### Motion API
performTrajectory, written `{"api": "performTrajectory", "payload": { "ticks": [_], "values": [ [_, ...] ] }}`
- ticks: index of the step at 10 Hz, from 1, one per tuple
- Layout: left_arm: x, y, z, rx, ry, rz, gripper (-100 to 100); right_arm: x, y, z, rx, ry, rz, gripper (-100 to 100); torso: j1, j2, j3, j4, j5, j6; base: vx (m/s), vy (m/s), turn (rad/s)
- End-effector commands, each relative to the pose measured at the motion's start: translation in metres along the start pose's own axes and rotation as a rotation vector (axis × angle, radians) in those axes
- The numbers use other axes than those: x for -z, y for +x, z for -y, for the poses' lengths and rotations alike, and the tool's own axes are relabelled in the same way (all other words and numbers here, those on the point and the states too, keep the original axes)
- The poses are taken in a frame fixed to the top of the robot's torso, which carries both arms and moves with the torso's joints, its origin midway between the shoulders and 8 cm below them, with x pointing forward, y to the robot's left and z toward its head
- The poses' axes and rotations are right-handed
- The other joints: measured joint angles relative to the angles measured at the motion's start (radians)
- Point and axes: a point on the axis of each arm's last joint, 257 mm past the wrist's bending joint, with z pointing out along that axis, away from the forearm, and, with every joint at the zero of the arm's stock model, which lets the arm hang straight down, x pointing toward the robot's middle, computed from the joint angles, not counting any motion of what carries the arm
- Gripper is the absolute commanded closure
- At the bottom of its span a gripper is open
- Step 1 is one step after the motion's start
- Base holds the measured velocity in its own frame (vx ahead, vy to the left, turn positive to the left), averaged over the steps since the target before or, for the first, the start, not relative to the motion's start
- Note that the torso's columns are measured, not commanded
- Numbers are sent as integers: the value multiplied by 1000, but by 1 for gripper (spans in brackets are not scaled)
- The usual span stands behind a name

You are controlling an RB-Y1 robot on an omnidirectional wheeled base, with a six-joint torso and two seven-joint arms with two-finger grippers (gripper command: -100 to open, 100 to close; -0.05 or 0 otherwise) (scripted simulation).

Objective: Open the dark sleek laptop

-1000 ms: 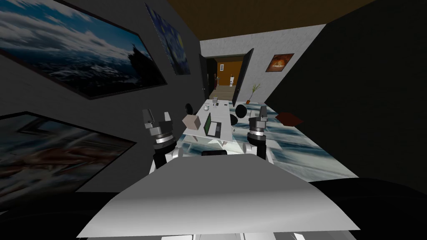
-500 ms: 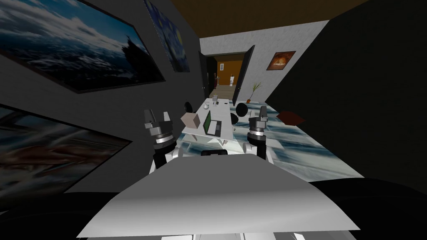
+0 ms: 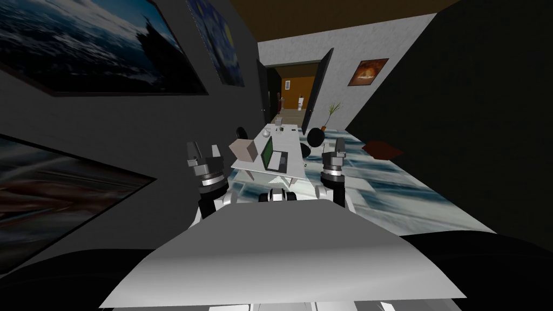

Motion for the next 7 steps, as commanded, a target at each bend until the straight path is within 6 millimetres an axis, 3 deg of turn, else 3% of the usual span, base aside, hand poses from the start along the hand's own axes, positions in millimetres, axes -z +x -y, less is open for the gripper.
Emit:
{"api": "performTrajectory", "payload": {
  "ticks": [1, 6, 7],
  "values": [
    [0, 0, 0, 0, 0, 0, 0, 2, 11, 13, 82, 32, -90, -100, 1, 9, -20, 10, 0, 0, -18, 84, 13],
    [0, 0, 0, 0, 0, 0, 0, 16, 20, 68, 340, 161, -247, -100, 0, 13, -25, 14, 0, 0, -33, 149, 18],
    [0, 0, 0, 0, 0, 0, 0, 16, 20, 69, 345, 165, -249, -100, 1, 14, -25, 14, 0, 0, -38, 145, 2]
  ]
}}
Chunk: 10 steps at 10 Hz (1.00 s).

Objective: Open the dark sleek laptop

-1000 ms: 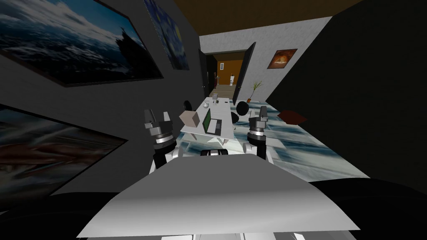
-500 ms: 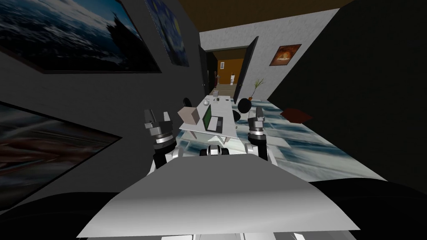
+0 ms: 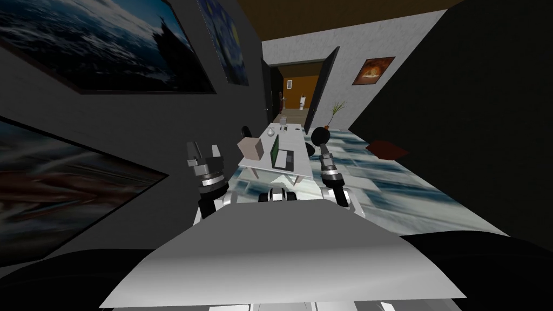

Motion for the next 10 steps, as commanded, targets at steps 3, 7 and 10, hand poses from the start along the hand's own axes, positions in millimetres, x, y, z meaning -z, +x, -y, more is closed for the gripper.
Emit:
{"api": "performTrajectory", "payload": {
  "ticks": [3, 7, 10],
  "values": [
    [0, 0, 0, 0, 0, 0, 0, 5, 9, 37, 174, 104, -77, -100, -1, -2, -1, -1, 0, 0, -27, 152, 16],
    [0, 0, 0, 0, 0, 0, 0, 19, 11, 89, 381, 236, -153, -100, -2, -1, -1, 0, 0, 0, -37, 157, 23],
    [0, 0, 0, 0, 0, 0, 0, 32, 7, 124, 523, 331, -200, -100, -2, -2, -1, 0, 0, 0, -26, 166, 28]
  ]
}}
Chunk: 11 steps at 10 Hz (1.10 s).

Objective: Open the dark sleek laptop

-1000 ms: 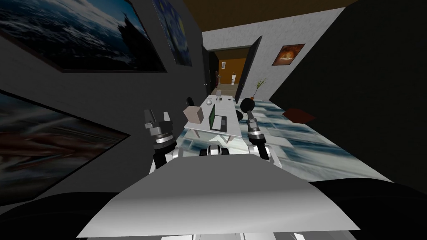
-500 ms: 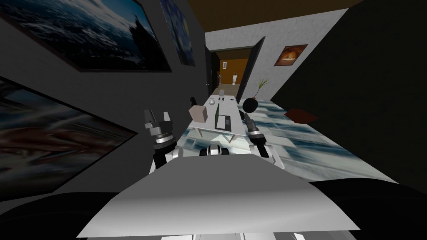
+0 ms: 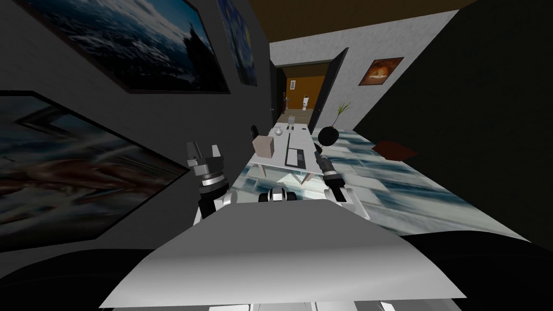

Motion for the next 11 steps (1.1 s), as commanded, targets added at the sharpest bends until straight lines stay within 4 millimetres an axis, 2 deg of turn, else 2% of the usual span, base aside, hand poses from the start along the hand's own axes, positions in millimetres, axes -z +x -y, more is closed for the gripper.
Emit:
{"api": "performTrajectory", "payload": {
  "ticks": [1, 2, 3, 5, 6, 8, 9, 11],
  "values": [
    [0, 0, 0, 0, 0, 0, 0, 0, 9, 21, 94, 59, -31, -100, 0, 0, 0, 0, 0, 0, -25, 116, 22],
    [0, 0, 0, 0, 0, 0, 0, 3, 13, 40, 161, 108, -54, -100, -2, 1, 0, 0, -1, 0, -2, 132, 43],
    [0, 0, 0, 0, 0, 0, 0, 3, 14, 40, 166, 108, -55, -100, 0, 0, 0, 0, -1, 0, -5, 126, 14],
    [0, 0, 0, 0, 0, 0, 0, 11, 20, 78, 292, 204, -101, -100, 3, 1, 1, 0, 0, 0, -17, 193, 58],
    [0, 0, 0, 0, 0, 0, 0, 11, 20, 78, 311, 205, -105, -100, 5, 1, 1, 0, 1, 0, -23, 158, 21],
    [0, 0, 0, 0, 0, 0, 0, 21, 22, 117, 439, 297, -151, -100, -1, 1, 1, 0, -1, 0, 0, 179, 74],
    [0, 0, 0, 0, 0, 0, 0, 21, 22, 117, 453, 296, -153, -100, 1, -2, -1, 0, 0, 0, 32, 143, 30],
    [0, 0, 0, 0, 0, 0, 0, 33, 19, 151, 582, 374, -199, -100, -1, 1, 0, 0, -1, 0, 5, 168, 99]
  ]
}}
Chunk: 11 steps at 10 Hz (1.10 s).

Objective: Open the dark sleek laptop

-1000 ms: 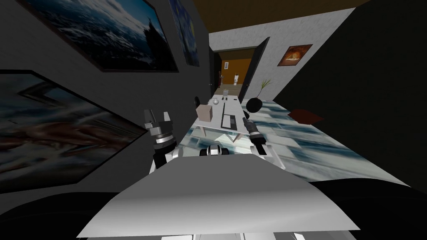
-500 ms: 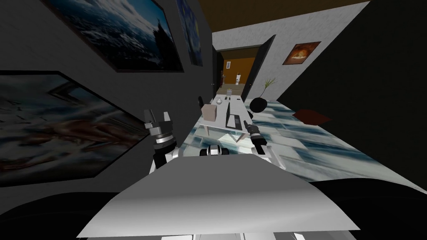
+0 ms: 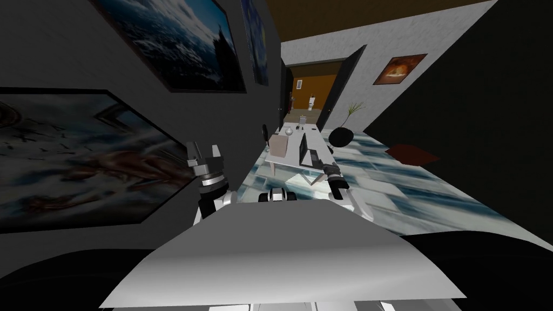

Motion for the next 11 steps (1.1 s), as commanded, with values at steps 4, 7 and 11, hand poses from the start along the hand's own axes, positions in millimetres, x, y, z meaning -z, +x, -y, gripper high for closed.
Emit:
{"api": "performTrajectory", "payload": {
  "ticks": [4, 7, 11],
  "values": [
    [0, 0, 0, 0, 0, 0, 0, 0, 22, 64, 233, 148, -78, -100, -2, 0, 0, 0, 0, 0, 23, 122, 58],
    [0, 0, 0, 0, 0, 0, 0, 6, 29, 115, 405, 253, -132, -100, 4, -3, -2, -1, 2, 0, 81, 178, 143],
    [0, 0, 0, 0, 0, 0, 0, 15, 26, 175, 597, 368, -187, -100, -1, 1, 1, 0, 0, 0, 86, 157, 143]
  ]
}}
